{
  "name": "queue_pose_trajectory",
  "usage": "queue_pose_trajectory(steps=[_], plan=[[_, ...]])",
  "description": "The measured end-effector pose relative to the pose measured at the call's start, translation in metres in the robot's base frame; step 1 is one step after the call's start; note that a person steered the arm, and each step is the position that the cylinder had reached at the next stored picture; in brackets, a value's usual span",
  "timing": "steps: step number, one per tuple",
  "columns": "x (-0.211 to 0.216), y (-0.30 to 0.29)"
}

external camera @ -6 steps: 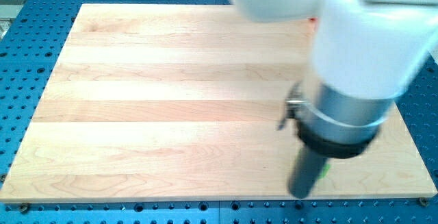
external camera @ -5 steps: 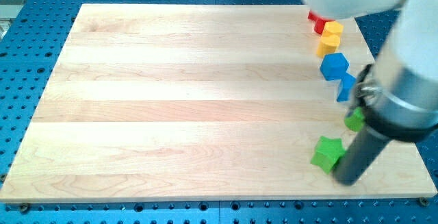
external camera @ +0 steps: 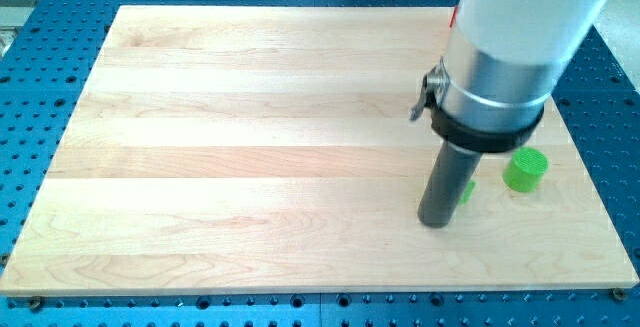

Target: Push the green star slightly up

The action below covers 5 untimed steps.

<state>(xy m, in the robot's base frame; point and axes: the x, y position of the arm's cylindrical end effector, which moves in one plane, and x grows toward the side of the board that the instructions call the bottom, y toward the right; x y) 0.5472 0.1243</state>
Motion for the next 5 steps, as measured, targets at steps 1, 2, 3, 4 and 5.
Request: queue_pose_trajectory(steps=[1,2,3,4,5], plan=[[0.019,0.002],[-0.008,0.04],[-0.056,0.047],[-0.05,0.035],[-0.043,0.027]])
